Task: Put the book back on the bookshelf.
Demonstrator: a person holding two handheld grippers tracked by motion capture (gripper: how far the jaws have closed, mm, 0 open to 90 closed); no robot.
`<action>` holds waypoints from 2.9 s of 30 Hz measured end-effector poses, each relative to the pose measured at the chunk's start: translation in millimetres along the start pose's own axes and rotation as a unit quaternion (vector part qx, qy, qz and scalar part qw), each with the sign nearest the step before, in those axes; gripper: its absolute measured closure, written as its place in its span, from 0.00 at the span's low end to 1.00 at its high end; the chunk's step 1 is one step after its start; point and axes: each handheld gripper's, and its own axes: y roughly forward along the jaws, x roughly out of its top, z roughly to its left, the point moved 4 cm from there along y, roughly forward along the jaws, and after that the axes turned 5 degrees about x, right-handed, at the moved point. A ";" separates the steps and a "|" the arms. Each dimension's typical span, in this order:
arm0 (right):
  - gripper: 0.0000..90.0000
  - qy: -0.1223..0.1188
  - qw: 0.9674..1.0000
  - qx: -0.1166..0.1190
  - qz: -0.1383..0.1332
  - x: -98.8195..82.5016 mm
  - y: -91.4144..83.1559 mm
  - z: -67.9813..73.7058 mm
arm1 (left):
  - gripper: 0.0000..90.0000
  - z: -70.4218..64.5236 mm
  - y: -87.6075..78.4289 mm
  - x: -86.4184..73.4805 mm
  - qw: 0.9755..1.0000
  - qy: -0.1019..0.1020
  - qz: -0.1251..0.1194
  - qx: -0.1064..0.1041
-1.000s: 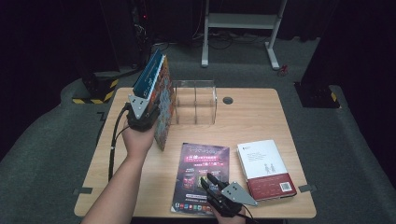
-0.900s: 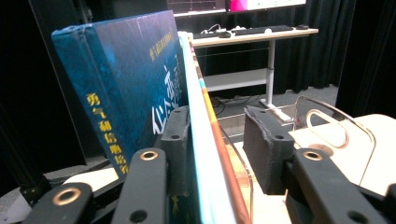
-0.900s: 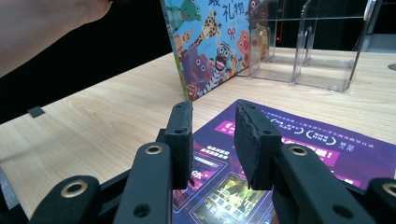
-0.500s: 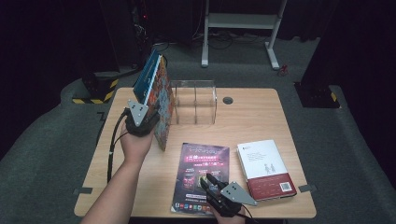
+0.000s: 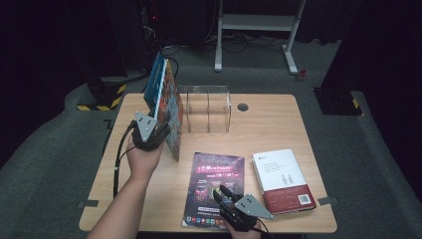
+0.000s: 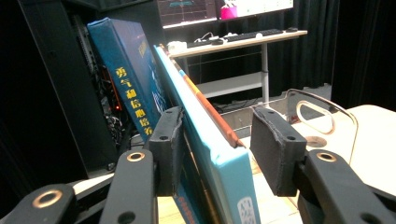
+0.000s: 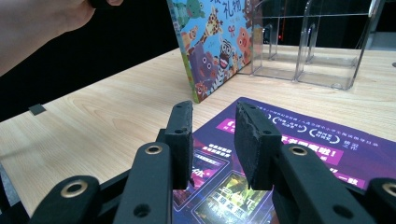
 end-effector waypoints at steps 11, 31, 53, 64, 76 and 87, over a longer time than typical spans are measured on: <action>0.75 0.000 1.000 0.000 0.000 0.0 0.1 0.3 | 0.60 5.9 -12.1 -3.2 1.000 -0.011 0.002 -0.004; 0.75 -0.001 1.000 0.001 0.002 -0.8 1.1 1.2 | 0.59 14.6 -41.0 -12.2 0.999 -0.028 0.001 -0.024; 0.74 -0.007 1.000 -0.004 0.007 -2.0 2.6 0.0 | 0.49 11.6 -62.5 -142.1 0.971 -0.041 0.205 -0.119; 0.65 -0.006 0.999 -0.041 0.036 -0.7 2.8 -15.4 | 0.41 -19.6 -62.2 -168.5 0.942 -0.049 0.270 -0.195; 0.35 0.061 0.977 -0.108 0.175 -14.8 1.0 -57.4 | 0.23 -81.3 -74.4 -168.2 0.916 0.015 0.301 -0.267; 0.30 0.119 0.961 -0.102 0.227 -34.4 4.9 -58.3 | 0.16 -111.5 -80.0 -164.4 0.913 -0.010 0.301 -0.276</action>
